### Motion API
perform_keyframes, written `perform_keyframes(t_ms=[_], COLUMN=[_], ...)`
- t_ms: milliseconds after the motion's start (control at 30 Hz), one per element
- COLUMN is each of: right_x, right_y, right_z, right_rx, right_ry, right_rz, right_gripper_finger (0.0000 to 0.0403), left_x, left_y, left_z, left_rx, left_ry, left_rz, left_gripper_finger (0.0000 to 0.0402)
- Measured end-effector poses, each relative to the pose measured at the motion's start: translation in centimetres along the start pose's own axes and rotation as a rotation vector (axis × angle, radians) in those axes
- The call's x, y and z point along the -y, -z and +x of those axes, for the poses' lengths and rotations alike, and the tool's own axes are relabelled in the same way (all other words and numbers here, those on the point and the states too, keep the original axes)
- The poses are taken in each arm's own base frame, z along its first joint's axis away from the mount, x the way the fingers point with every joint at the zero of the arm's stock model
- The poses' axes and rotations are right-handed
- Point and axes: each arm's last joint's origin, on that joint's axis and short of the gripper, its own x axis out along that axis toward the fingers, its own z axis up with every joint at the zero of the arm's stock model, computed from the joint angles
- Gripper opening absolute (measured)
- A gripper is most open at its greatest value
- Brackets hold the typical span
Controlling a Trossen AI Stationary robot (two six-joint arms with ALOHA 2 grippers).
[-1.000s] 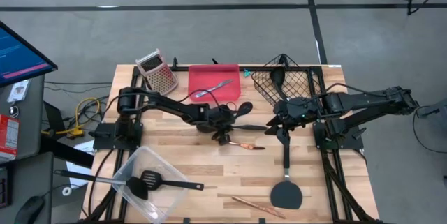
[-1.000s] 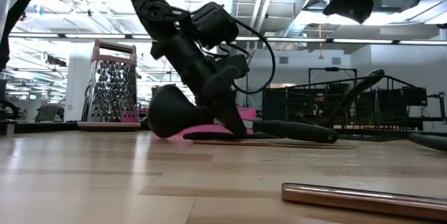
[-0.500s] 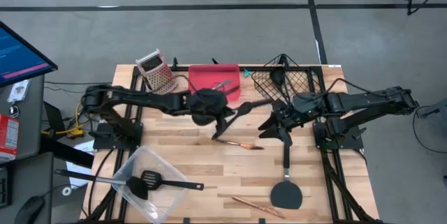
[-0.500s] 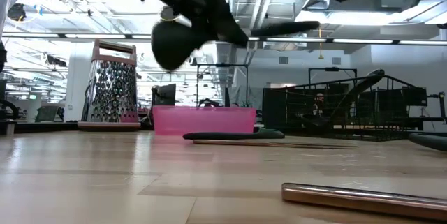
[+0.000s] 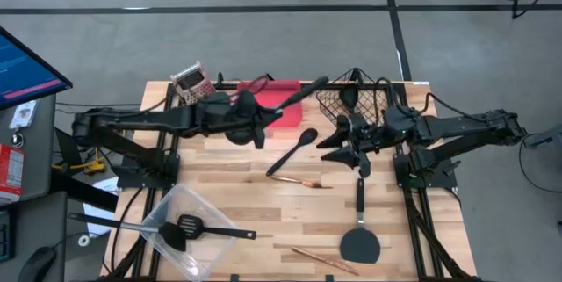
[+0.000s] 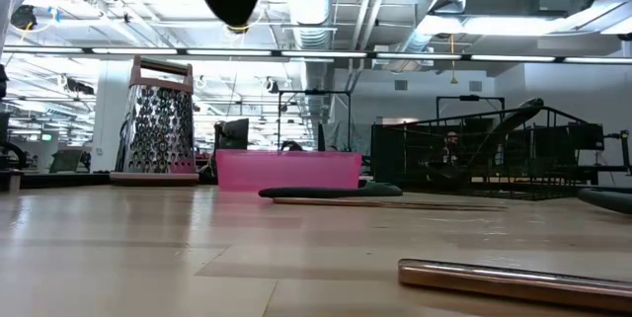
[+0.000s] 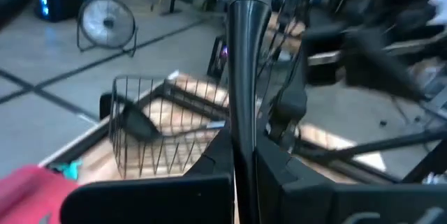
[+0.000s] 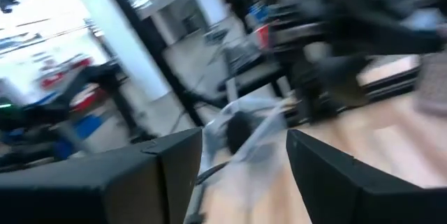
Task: Pick & Place Kitchen Items
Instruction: Put the black ladle into the wire basket
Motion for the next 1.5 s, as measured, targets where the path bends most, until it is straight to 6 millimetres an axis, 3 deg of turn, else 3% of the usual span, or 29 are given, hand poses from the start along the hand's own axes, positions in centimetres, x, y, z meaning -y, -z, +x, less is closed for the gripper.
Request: perform_keyframes(t_ms=[300, 600, 733, 1300, 1500], right_x=[2.4, 4.2, 4.7, 5.4, 5.0], right_y=[-2.0, -3.4, -3.9, -7.9, -8.5], right_z=[0.3, 1.8, 2.4, 5.3, 5.4], right_rx=[0.205, 0.366, 0.438, 0.458, 0.469], right_ry=[0.227, 0.237, 0.235, 0.128, 0.113], right_rz=[-0.137, -0.252, -0.292, -0.353, -0.391], right_gripper_finger=[0.0213, 0.0282, 0.0294, 0.0295, 0.0252], left_x=[0.8, 1.4, 1.4, 1.5, 1.5], left_y=[-1.4, -2.0, -2.0, -1.7, -1.7], left_z=[-0.8, -0.7, -0.6, -0.3, -0.3], left_rx=[0.121, 0.195, 0.199, 0.181, 0.181], left_ry=[0.065, 0.127, 0.130, 0.145, 0.146], left_rz=[-0.031, -0.055, -0.072, -0.077, -0.076], left_gripper_finger=[0.0001, 0.0001, 0.0001, 0.0001, 0.0001])
